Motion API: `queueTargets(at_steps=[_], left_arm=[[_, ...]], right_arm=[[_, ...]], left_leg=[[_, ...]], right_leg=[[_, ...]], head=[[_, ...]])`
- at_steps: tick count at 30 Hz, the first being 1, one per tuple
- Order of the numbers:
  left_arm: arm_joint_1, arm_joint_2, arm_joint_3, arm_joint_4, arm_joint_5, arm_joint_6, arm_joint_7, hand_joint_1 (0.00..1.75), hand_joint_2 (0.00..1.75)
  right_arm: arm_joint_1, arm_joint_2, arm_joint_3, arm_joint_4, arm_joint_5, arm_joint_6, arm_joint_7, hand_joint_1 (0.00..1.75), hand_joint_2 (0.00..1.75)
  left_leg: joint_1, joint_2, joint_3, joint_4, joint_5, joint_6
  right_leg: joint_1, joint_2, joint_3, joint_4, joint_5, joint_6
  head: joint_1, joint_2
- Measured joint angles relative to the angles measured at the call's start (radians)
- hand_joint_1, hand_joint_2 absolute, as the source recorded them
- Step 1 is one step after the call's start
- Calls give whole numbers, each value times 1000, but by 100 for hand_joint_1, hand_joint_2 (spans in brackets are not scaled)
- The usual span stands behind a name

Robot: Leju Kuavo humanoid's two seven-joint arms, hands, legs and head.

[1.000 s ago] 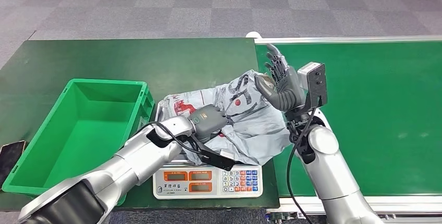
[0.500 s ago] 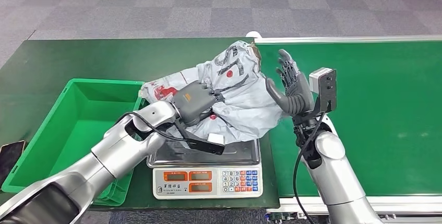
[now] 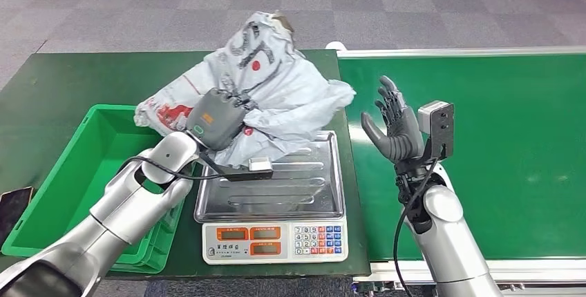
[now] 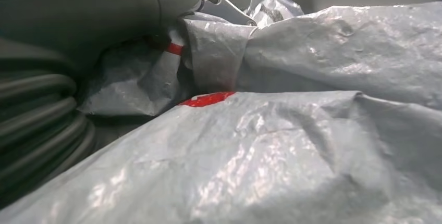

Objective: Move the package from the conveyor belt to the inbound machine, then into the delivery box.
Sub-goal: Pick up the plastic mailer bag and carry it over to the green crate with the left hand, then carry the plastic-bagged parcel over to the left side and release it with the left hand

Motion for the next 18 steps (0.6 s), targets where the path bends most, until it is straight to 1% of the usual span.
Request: queueTargets(at_steps=[5, 9, 11, 14, 16, 18], left_arm=[[132, 91, 159, -41, -77, 24, 78, 175, 175], [283, 171, 335, -103, -92, 35, 101, 175, 175], [371, 200, 430, -142, -93, 40, 102, 175, 175], [489, 224, 556, -201, -109, 45, 98, 175, 175], [545, 229, 613, -236, -129, 43, 103, 175, 175], [583, 230, 654, -268, -163, 41, 123, 175, 175]], right_arm=[[49, -6, -32, -31, 22, -10, 1, 0, 175], [81, -18, -54, -53, 30, -18, 2, 0, 175], [92, -25, -63, -55, 31, -19, 1, 0, 175], [105, -25, -71, -56, 40, -19, 0, 0, 175], [112, -19, -72, -60, 59, -28, 0, 0, 175], [117, -12, -72, -65, 82, -41, 2, 0, 175]], left_leg=[[0, 1, 0, -2, 0, 0], [0, 4, 0, -3, -1, -1], [0, 5, 0, -3, -1, -1], [0, 5, -1, -3, -1, -2], [0, 4, -1, -3, -1, -2], [0, 3, -2, -3, -1, -2]], right_leg=[[0, 1, -2, 1, -1, -1], [0, 4, -4, 1, -2, -2], [0, 5, -4, 1, -2, -3], [0, 5, -5, 1, -3, -3], [0, 3, -5, 1, -3, -4], [0, 2, -5, 1, -3, -4]], head=[[0, 0], [0, 0], [0, 0], [0, 0], [0, 0], [0, 0]])
